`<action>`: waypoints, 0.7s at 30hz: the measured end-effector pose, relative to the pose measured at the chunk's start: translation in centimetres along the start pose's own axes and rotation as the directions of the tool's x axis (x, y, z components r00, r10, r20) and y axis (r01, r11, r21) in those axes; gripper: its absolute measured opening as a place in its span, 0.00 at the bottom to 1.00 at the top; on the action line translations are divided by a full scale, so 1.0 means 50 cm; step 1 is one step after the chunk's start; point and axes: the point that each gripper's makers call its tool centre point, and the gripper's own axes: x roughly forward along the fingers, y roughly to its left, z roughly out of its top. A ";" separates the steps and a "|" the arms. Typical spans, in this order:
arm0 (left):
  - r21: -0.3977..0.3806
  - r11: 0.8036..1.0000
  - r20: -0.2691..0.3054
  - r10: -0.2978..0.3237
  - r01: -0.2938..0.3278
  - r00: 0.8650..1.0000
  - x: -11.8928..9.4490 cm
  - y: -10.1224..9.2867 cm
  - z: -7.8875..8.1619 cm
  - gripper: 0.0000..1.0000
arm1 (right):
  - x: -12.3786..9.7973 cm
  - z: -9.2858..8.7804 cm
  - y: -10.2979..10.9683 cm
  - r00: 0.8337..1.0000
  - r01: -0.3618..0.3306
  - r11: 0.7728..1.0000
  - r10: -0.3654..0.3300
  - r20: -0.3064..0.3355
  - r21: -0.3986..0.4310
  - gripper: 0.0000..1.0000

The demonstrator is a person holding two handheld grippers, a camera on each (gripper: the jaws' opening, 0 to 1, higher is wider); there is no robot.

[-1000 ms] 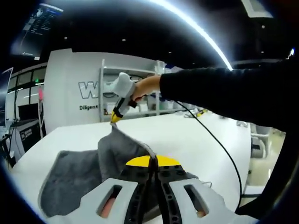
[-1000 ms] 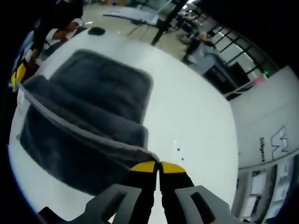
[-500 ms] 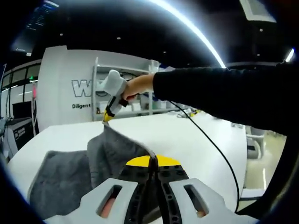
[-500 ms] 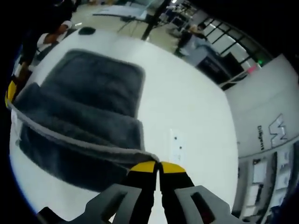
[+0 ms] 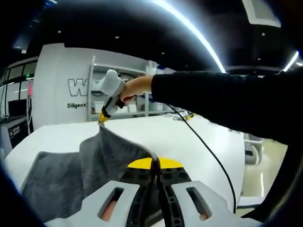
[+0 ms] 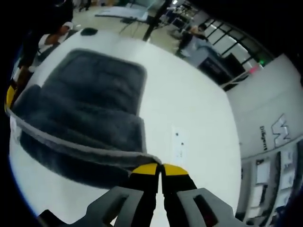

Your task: Open the folded towel by lifting each exposed corner and separating the folded layers until the towel lies flat within the target outline without major curled edges

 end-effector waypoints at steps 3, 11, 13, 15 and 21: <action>-0.004 1.000 -0.005 -0.005 0.005 1.000 0.009 -0.008 0.001 0.01 | -0.006 -0.006 -0.005 1.000 0.009 1.000 -0.009 0.008 0.003 0.00; 0.013 1.000 -0.015 -0.003 0.003 1.000 0.021 -0.028 0.002 0.01 | -0.026 -0.033 -0.008 0.999 0.027 0.999 -0.028 0.018 0.018 0.00; 0.015 1.000 -0.018 -0.004 0.005 1.000 0.026 -0.034 0.003 0.01 | -0.036 -0.039 0.002 0.999 0.034 0.999 -0.034 0.020 0.021 0.00; 0.020 1.000 -0.018 -0.008 0.009 1.000 0.032 -0.041 0.005 0.01 | -0.044 -0.041 0.002 0.999 0.039 0.999 -0.039 0.024 0.023 0.00; 0.019 0.999 -0.018 -0.030 0.031 0.999 0.051 -0.062 0.009 0.01 | -0.060 -0.049 0.003 0.999 0.045 0.999 -0.046 0.023 0.023 0.00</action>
